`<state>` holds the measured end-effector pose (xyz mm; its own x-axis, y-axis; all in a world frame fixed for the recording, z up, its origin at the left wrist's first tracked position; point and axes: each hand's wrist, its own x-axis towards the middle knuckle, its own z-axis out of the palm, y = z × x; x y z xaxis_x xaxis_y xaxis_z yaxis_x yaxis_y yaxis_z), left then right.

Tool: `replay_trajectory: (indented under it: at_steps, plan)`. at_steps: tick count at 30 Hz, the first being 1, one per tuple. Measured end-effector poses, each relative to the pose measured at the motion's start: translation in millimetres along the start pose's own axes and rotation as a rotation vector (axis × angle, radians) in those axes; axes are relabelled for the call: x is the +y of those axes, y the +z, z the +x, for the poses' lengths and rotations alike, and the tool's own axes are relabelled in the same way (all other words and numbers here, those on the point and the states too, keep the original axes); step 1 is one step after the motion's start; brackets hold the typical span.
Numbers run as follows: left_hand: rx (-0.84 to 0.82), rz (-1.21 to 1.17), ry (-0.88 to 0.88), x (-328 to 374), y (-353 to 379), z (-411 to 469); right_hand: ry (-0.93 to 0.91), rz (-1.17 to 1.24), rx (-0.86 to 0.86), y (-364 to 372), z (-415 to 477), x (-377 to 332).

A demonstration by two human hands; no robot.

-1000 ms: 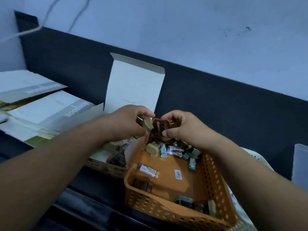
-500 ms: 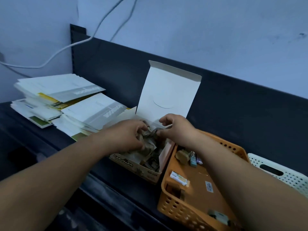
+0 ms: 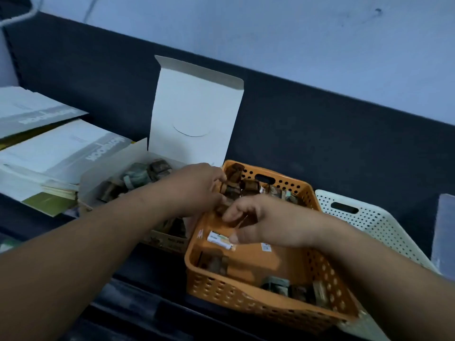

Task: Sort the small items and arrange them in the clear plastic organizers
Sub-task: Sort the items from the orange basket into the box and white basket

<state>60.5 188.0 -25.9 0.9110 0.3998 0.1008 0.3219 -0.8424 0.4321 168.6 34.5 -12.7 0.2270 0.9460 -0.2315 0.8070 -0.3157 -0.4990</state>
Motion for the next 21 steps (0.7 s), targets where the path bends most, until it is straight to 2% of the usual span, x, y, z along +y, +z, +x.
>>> replay_trajectory:
  at_steps: [3, 7, 12, 14, 18, 20, 21]
  plan:
    - [-0.015, 0.055, 0.001, -2, 8, 0, -0.015, -0.004, -0.138, 17, -1, -6]
    - [-0.011, 0.013, -0.001, -2, 12, -4, 0.033, -0.044, -0.316, 35, 9, -9]
    - [0.001, 0.037, -0.001, -1, 15, -6, 0.069, -0.032, -0.327, 38, 12, -8]
    - [0.028, 0.100, 0.003, 2, 14, -7, 0.101, -0.014, -0.258, 27, 5, -4]
    - [0.127, 0.217, 0.110, 27, 10, -10, 0.184, 0.030, 0.028, -10, -19, 19]
    - [0.048, 0.113, 0.154, 46, 13, -14, 0.198, 0.118, 0.212, -26, -36, 32]
    - [-0.051, 0.032, 0.163, 54, 16, -15, 0.203, 0.165, 0.293, -31, -43, 38]
